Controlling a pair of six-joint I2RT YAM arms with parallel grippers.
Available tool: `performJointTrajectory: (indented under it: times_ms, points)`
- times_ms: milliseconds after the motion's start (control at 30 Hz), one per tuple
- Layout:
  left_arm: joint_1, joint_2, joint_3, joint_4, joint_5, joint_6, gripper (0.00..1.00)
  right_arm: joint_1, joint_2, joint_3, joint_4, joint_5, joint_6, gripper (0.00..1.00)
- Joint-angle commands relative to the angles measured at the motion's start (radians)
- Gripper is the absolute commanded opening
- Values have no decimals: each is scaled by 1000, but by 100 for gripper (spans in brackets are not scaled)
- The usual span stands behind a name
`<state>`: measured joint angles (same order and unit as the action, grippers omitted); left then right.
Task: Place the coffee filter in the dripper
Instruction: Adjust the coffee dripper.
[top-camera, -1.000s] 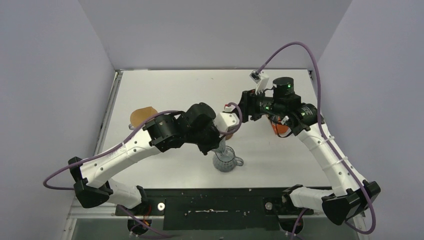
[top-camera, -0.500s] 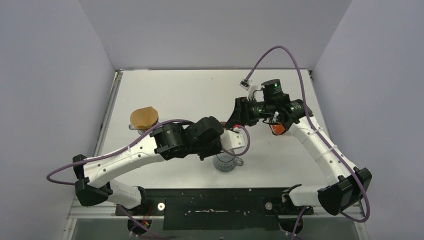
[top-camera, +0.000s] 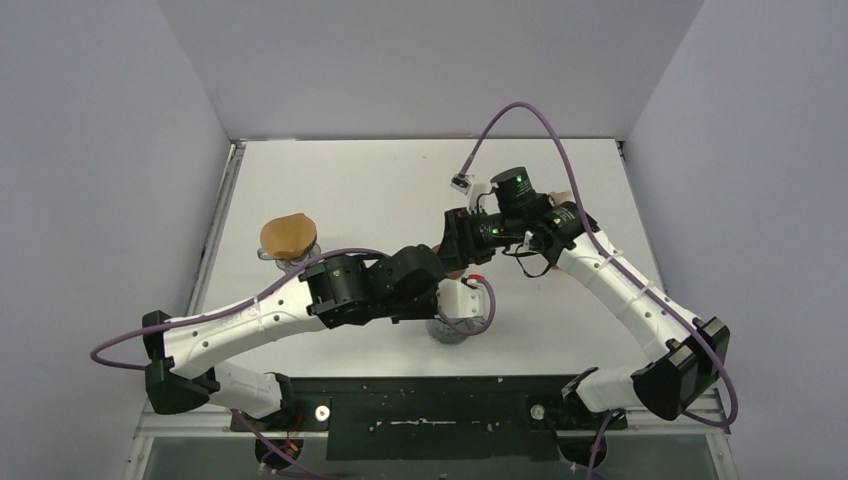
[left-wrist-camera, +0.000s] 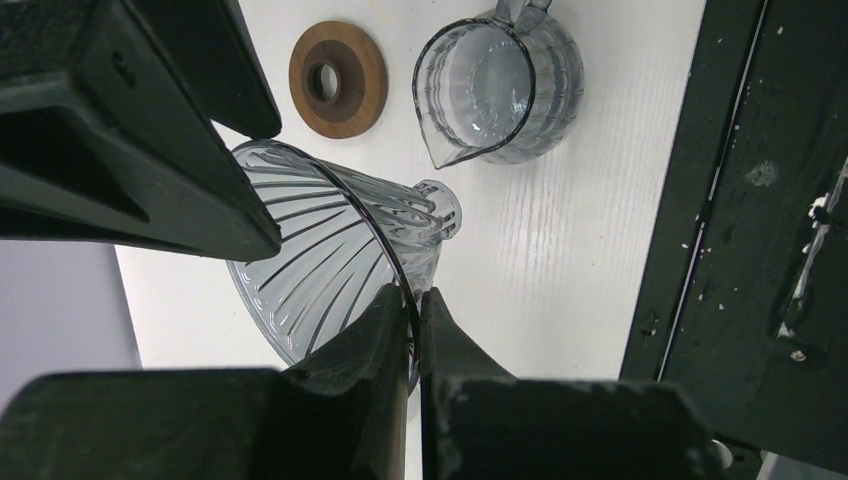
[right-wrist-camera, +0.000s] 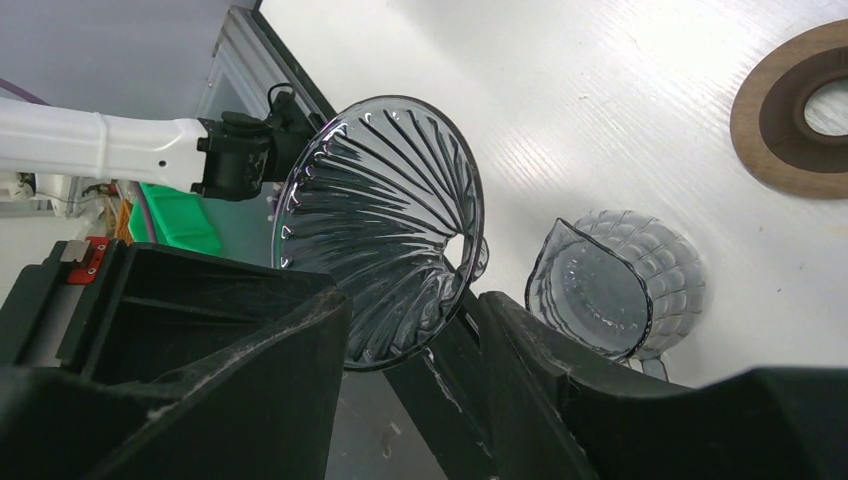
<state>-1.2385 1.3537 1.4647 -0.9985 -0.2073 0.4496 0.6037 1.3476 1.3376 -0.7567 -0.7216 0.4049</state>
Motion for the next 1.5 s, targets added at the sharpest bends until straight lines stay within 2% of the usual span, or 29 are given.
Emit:
performJointTrajectory:
  times_ms: [0,433,733,833,1100,1233,1467]
  points:
    - [-10,-42,-7,55,-19,74,0,7,10,33,21,23,15,49]
    - [-22,-47,-23,65,-30,92,0,7,28,20,0,56,14,36]
    - [-22,-44,-30,71,-36,103,0,8,33,18,2,50,20,13]
    - [-22,-44,-35,74,-38,101,0,8,36,19,-1,48,20,1]
    - [-22,-34,-42,74,-72,97,0,8,30,16,-1,50,26,0]
    - [-22,-26,-43,71,-92,80,22,8,20,10,2,54,29,0]
    - [-22,-33,-47,92,-91,66,40,8,3,8,-10,94,29,0]
